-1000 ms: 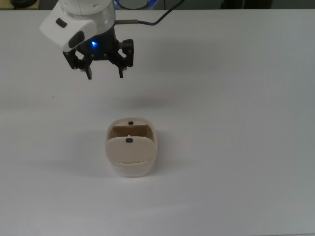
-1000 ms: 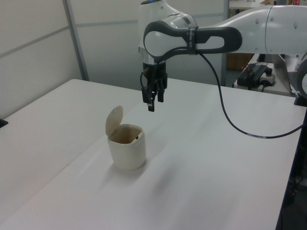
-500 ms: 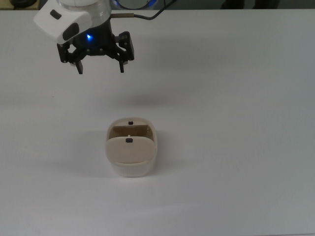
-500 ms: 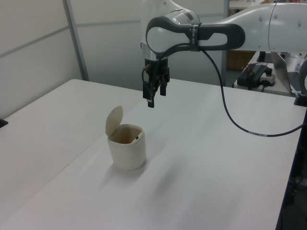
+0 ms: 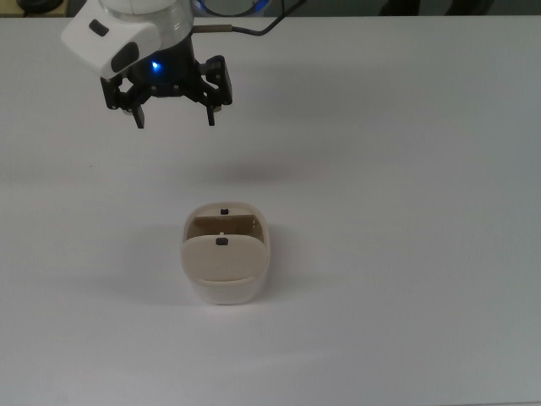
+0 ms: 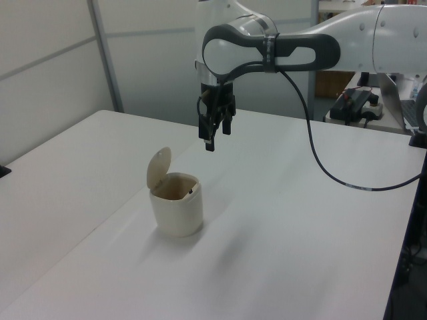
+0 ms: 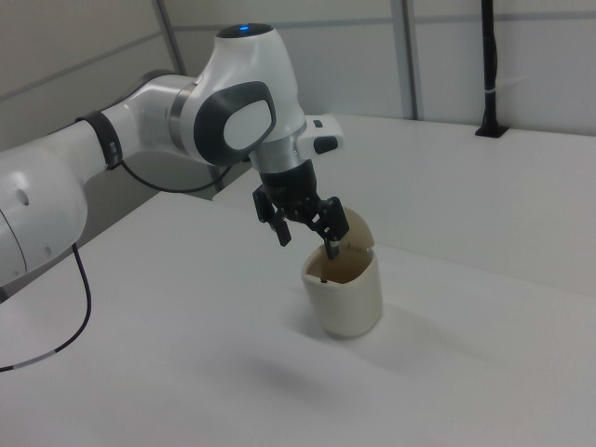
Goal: Open the trash can
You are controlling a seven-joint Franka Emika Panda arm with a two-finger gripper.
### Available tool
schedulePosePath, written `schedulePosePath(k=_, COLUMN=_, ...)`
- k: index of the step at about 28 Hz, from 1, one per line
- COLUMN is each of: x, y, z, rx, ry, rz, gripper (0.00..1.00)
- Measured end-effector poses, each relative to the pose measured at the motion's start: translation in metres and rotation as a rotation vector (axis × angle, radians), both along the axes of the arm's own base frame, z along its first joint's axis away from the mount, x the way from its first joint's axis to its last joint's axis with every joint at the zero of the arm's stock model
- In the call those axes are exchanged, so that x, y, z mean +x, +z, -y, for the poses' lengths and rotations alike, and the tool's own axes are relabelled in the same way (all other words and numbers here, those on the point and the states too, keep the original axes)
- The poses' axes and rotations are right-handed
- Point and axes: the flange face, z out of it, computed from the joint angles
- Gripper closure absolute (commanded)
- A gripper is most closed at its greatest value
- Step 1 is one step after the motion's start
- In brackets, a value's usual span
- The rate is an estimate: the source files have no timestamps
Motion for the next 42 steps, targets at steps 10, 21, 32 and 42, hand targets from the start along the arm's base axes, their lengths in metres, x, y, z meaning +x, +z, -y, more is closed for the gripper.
schedulePosePath(k=10, x=0.0004, y=-0.0027, z=-0.0068, rx=-0.021, ry=0.016, rz=-0.007, gripper=0.0)
schedulePosePath(k=21, x=0.0002, y=-0.0048, z=-0.0069, rx=-0.021, ry=0.017, rz=-0.011, gripper=0.0)
schedulePosePath(k=32, x=0.0002, y=-0.0055, z=-0.0069, rx=-0.021, ry=0.017, rz=-0.012, gripper=0.0)
schedulePosePath(k=42, x=0.0001, y=-0.0057, z=-0.0069, rx=-0.021, ry=0.017, rz=-0.013, gripper=0.0)
